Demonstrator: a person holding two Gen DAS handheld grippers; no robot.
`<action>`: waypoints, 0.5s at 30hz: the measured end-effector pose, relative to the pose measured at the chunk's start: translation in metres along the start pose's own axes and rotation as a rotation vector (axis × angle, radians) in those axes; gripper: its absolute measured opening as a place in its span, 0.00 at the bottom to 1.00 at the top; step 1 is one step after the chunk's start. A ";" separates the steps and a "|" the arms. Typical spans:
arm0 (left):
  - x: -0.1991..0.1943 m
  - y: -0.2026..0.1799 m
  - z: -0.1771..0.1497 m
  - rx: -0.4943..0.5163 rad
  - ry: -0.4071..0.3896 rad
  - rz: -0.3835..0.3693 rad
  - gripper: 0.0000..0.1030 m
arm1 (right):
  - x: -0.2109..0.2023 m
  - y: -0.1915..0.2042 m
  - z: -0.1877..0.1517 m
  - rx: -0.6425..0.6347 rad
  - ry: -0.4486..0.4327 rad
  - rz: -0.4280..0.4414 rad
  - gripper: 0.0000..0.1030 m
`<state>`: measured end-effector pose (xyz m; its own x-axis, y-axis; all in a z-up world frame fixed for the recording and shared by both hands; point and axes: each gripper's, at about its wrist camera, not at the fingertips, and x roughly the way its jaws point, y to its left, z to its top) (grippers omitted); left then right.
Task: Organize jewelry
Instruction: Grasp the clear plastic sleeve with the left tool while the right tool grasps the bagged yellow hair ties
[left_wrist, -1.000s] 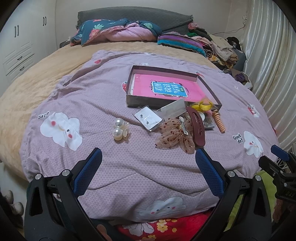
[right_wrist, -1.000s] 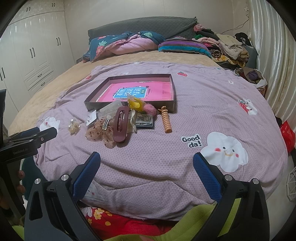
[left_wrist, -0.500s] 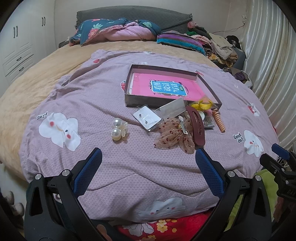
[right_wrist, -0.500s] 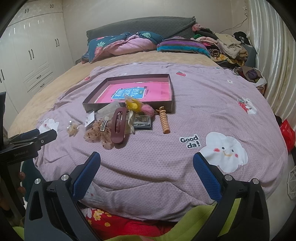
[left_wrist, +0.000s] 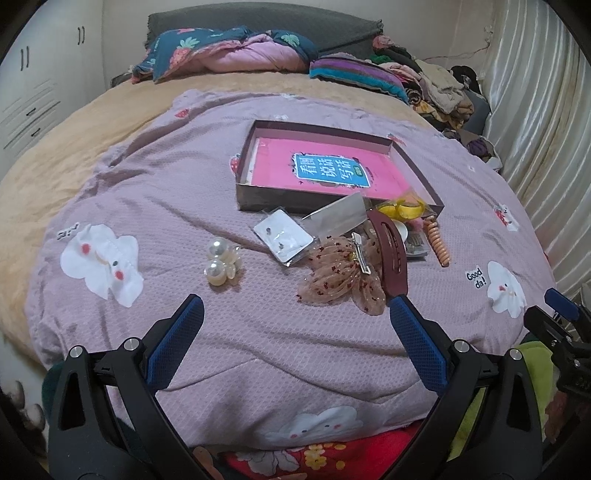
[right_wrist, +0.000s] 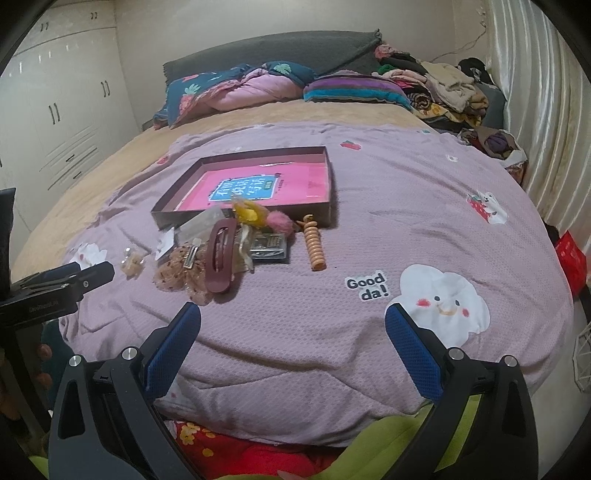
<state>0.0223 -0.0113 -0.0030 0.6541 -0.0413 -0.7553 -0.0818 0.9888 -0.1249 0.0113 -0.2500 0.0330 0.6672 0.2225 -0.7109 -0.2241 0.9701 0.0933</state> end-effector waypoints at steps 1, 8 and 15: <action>0.004 0.000 0.002 0.002 0.004 0.002 0.92 | 0.001 -0.001 0.001 0.003 0.001 -0.001 0.96; 0.031 0.005 0.017 -0.026 0.051 -0.022 0.92 | 0.007 -0.009 0.008 0.014 0.000 -0.008 0.96; 0.055 0.011 0.036 -0.013 0.076 -0.057 0.92 | 0.021 -0.013 0.015 0.010 0.010 0.003 0.96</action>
<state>0.0849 0.0026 -0.0228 0.5989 -0.1089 -0.7934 -0.0557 0.9826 -0.1769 0.0385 -0.2565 0.0274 0.6595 0.2245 -0.7174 -0.2188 0.9704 0.1025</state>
